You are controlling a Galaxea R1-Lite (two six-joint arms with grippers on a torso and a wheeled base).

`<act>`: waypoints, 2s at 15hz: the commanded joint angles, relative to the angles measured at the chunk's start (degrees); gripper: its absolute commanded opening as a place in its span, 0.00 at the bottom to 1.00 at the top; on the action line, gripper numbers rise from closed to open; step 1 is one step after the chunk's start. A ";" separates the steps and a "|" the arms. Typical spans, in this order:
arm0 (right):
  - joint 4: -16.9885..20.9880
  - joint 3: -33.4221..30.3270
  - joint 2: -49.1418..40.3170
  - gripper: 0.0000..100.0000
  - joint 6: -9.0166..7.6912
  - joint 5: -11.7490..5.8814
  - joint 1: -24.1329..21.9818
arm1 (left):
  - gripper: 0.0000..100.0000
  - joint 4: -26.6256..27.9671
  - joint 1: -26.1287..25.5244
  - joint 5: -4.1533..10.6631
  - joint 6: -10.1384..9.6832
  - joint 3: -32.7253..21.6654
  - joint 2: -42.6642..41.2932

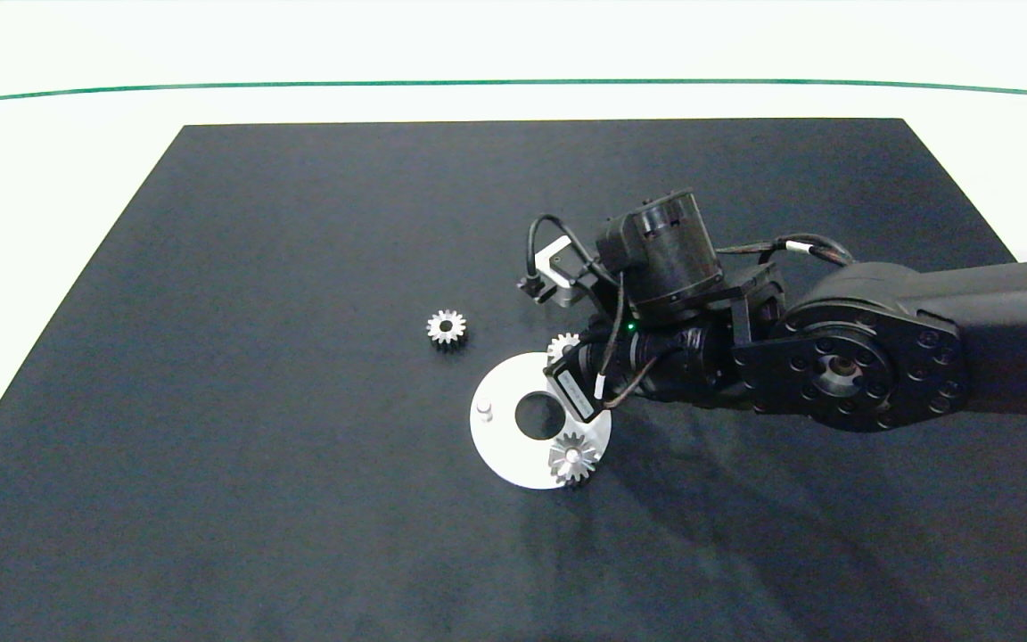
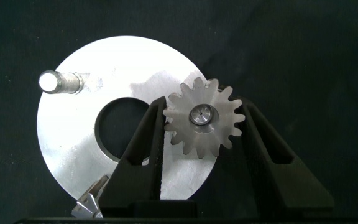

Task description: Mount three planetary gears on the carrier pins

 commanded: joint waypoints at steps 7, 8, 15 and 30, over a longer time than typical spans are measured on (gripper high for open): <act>0.14 1.34 -0.56 0.16 0.88 -0.09 -0.03 | 1.00 0.40 0.09 0.03 0.07 -0.54 0.09; 0.14 1.42 -0.64 1.00 0.88 -0.09 -0.03 | 1.00 0.31 0.09 0.03 0.07 -0.45 0.09; 0.23 1.69 -1.17 1.00 2.64 -0.09 0.06 | 1.00 0.14 0.09 0.03 0.51 0.60 1.24; 11.48 25.77 -60.94 1.00 2.91 -0.36 -13.91 | 1.00 -40.73 -25.05 -11.05 4.11 0.07 55.73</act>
